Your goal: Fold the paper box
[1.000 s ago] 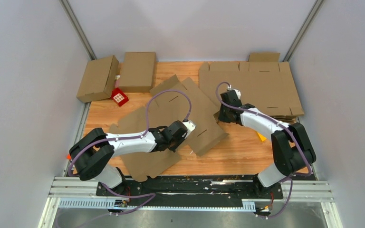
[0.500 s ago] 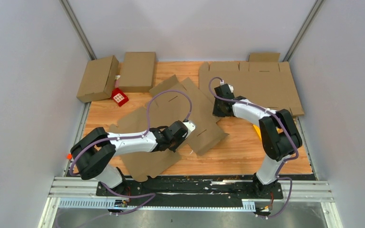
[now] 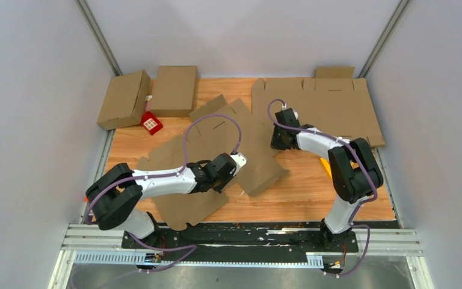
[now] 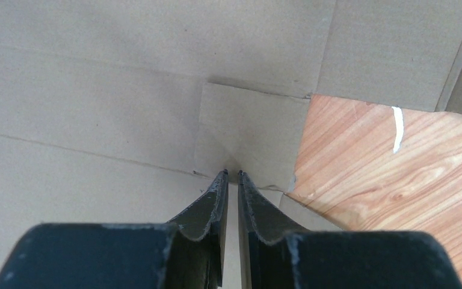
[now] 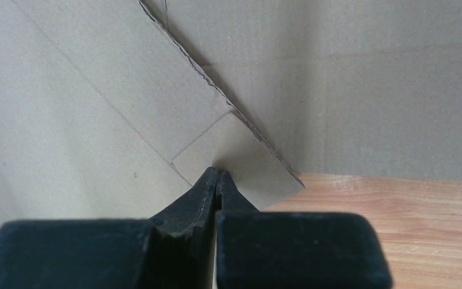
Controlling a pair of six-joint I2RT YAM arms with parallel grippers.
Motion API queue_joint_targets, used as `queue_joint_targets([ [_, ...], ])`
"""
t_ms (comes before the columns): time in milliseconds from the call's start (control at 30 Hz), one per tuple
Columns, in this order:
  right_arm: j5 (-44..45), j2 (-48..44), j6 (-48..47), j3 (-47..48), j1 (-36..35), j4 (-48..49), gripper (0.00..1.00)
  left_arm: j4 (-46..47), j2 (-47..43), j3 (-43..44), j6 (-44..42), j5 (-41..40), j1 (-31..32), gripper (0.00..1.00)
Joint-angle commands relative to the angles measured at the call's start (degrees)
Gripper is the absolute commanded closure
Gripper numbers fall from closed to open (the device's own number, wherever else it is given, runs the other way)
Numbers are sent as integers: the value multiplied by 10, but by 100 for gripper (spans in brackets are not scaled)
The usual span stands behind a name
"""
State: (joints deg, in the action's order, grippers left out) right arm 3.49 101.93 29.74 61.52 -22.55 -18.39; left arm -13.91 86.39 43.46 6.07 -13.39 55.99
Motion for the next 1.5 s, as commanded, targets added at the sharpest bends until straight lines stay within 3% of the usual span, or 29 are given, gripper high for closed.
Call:
queue_joint_targets([
  [0,-8,-14,8,-73,3,-17,100,3,-40,-19,5,-3,-1,81],
  [267,-55,-81,14,-173,2,7,100,13,-74,-34,13,-29,-2,81],
  [533,-47,-208,32,-253,-11,-22,100,36,-84,-48,13,-14,-1,78],
  [700,-36,-223,22,-242,-22,-61,100,19,-36,-25,16,2,-1,79],
  [900,33,-161,38,-201,-24,-140,100,-9,30,5,24,2,-1,80],
  [1100,36,-161,38,-191,-25,-144,100,-22,55,18,22,-5,-1,80],
  [1300,44,-234,16,-179,-26,-160,100,-5,14,7,17,-12,-1,81],
  [1467,13,-317,-31,-182,-25,-148,96,38,-64,-35,16,7,-1,77],
])
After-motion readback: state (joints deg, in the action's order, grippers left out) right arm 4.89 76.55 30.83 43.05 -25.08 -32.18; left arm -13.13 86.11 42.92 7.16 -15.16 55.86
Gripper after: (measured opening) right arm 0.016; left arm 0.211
